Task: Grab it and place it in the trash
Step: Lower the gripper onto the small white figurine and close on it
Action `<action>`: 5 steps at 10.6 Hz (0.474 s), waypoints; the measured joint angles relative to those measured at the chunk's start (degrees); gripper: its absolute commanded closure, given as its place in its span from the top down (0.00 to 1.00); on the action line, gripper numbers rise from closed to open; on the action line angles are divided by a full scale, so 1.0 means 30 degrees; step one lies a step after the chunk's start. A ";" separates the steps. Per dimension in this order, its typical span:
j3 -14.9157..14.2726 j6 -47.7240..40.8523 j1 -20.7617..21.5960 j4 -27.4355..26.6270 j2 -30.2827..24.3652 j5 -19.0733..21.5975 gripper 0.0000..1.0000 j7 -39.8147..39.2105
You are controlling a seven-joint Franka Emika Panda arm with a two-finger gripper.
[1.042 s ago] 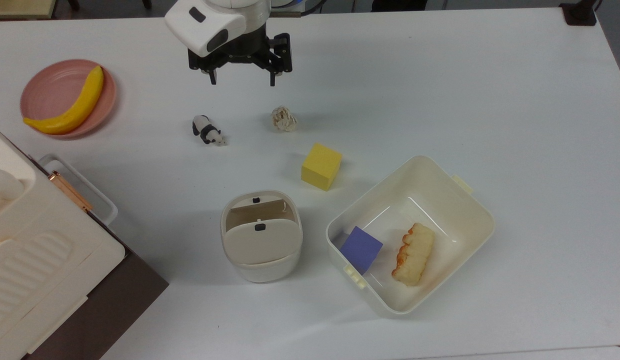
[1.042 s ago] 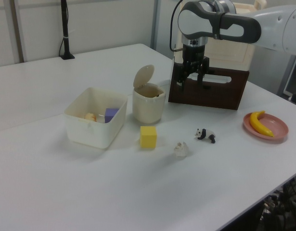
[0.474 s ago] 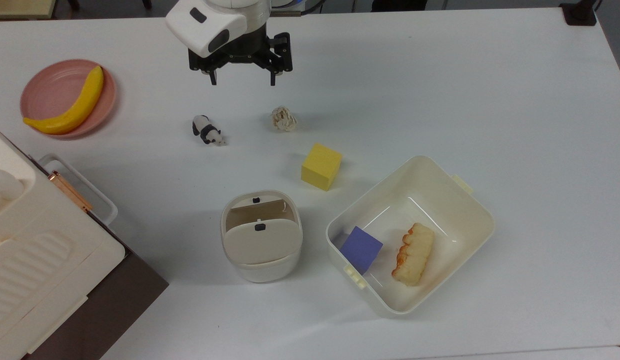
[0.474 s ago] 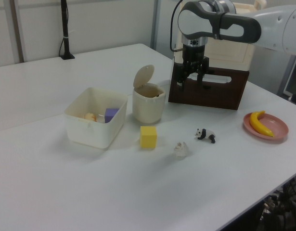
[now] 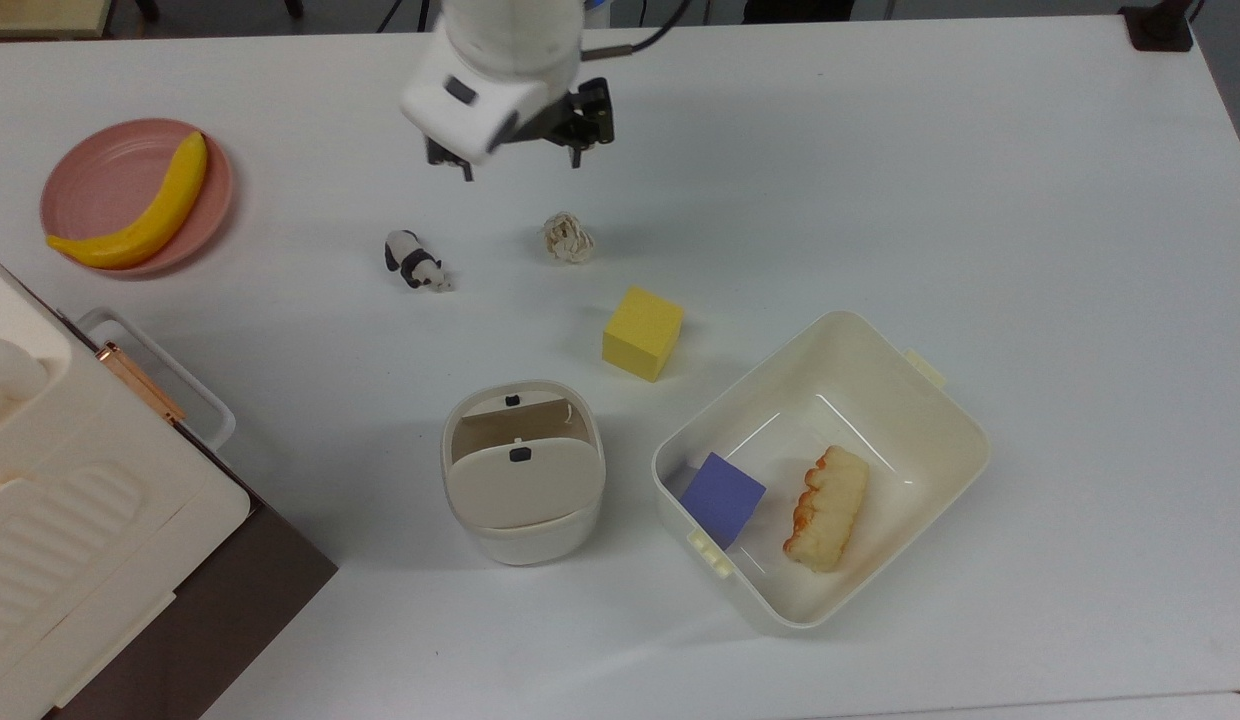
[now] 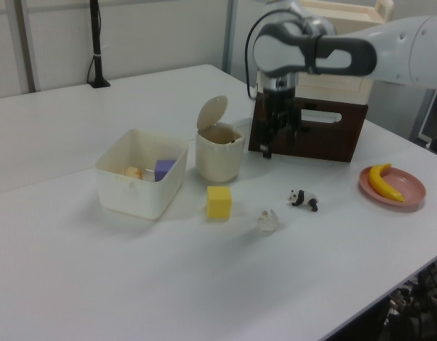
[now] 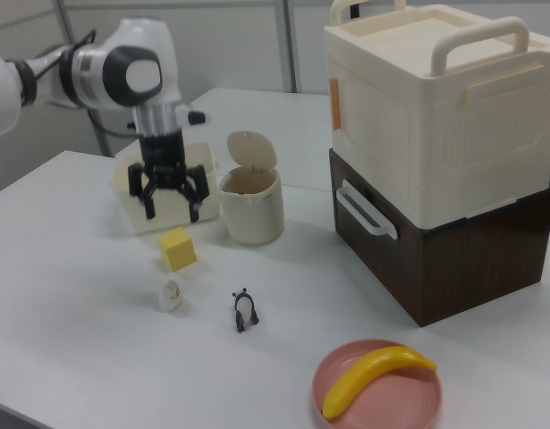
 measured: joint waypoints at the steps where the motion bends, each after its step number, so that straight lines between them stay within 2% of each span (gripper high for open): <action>1: 0.0010 -0.0140 0.0292 -0.0769 0.0071 -0.0009 1.00 -0.0485; 5: 0.0052 -0.0315 0.0602 -0.2124 0.0908 -0.0011 1.00 -0.1262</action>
